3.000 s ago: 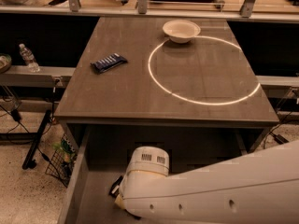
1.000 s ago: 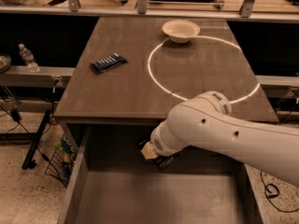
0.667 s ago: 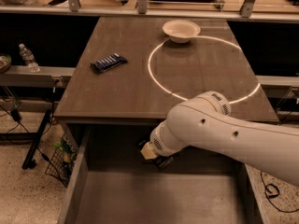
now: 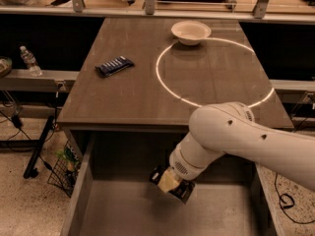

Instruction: Pick rxbar chocolate from top drawer and place on counter

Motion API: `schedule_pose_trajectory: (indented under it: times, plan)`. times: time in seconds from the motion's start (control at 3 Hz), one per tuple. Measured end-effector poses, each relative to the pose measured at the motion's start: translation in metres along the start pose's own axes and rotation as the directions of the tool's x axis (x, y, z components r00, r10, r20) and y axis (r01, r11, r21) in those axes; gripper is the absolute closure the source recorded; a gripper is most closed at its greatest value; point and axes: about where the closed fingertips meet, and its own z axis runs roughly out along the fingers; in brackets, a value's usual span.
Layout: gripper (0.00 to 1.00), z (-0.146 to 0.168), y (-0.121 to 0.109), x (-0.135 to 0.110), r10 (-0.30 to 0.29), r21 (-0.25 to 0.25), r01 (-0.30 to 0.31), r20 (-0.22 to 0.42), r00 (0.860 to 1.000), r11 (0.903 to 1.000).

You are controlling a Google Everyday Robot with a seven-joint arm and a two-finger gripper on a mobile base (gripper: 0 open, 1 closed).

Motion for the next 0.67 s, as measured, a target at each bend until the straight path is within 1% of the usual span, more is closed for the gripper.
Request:
schedule_pose_trajectory:
  times: [0.33,0.67]
  plan:
    - [1.00,-0.017,0.007,0.051,-0.134,-0.061,0.127,-0.121,0.984,0.9900]
    - [1.00,-0.058,0.004,0.076,-0.324,-0.065,0.317,-0.185,0.928,0.9461]
